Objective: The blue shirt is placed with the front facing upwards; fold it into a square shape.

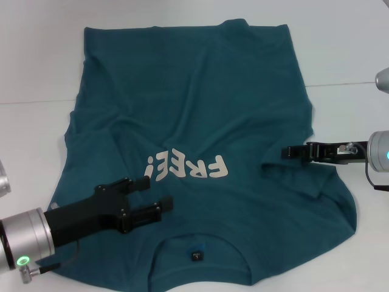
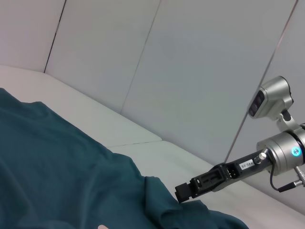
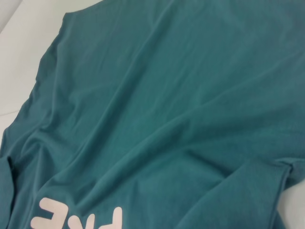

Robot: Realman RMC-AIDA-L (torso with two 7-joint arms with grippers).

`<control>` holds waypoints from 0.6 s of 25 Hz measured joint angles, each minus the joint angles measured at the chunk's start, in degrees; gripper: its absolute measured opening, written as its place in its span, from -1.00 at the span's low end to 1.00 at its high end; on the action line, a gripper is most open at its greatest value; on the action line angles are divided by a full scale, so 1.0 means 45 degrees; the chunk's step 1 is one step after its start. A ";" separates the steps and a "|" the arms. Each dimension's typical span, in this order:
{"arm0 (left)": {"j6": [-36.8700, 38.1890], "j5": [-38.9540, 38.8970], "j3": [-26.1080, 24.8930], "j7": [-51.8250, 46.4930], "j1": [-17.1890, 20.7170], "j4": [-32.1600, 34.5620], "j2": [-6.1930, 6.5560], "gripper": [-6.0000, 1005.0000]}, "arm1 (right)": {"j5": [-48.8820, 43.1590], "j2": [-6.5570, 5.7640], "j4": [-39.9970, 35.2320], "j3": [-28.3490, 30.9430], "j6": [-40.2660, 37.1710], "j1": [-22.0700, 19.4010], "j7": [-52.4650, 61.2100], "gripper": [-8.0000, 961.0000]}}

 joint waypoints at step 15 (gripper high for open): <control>0.0033 -0.0048 0.0019 0.0000 -0.0016 -0.0001 0.0000 0.64 | 0.0001 -0.0079 -0.0001 0.0259 -0.0110 -0.0234 0.0018 0.34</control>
